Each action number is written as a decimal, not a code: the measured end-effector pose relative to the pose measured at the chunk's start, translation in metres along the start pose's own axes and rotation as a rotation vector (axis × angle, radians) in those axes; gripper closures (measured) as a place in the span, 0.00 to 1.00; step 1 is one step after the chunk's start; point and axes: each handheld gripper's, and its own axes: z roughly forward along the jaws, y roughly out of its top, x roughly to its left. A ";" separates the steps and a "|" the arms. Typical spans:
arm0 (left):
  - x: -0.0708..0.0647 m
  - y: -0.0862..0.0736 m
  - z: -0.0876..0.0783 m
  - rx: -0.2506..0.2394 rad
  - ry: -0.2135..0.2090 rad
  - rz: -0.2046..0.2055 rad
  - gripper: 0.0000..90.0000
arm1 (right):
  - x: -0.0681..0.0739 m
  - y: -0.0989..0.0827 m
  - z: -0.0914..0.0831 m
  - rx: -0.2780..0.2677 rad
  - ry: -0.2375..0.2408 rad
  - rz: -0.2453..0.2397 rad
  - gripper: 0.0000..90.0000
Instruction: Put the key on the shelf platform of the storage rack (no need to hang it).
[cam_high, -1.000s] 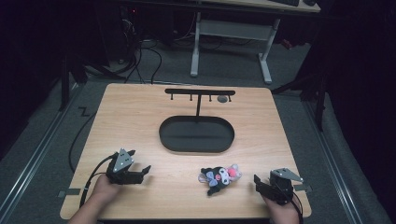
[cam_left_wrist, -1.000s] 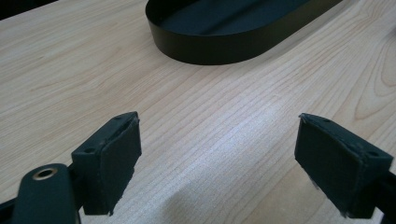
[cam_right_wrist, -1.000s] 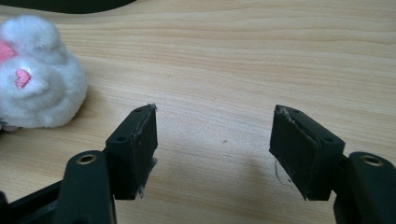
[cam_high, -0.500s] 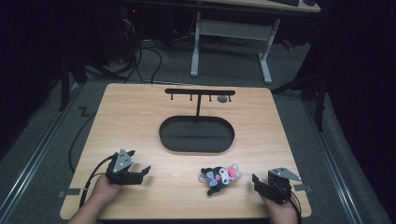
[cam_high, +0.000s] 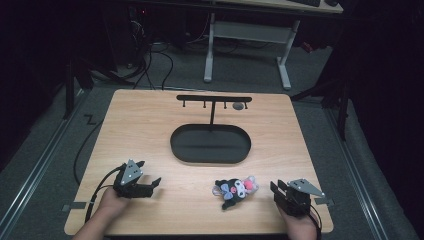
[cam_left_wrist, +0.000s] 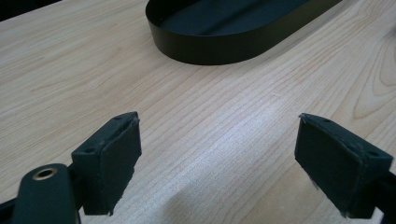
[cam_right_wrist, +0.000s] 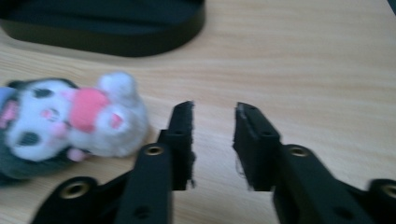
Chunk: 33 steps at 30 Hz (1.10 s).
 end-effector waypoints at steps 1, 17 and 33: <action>0.000 0.000 0.000 0.001 -0.001 0.000 0.17 | 0.004 0.002 -0.002 -0.016 0.002 -0.011 0.89; 0.000 -0.001 -0.001 0.001 0.001 0.002 0.17 | 0.041 0.009 0.015 -0.036 0.135 -0.086 0.92; 0.000 -0.001 -0.002 -0.004 0.002 0.001 0.17 | 0.044 0.008 0.024 0.018 0.067 -0.136 1.00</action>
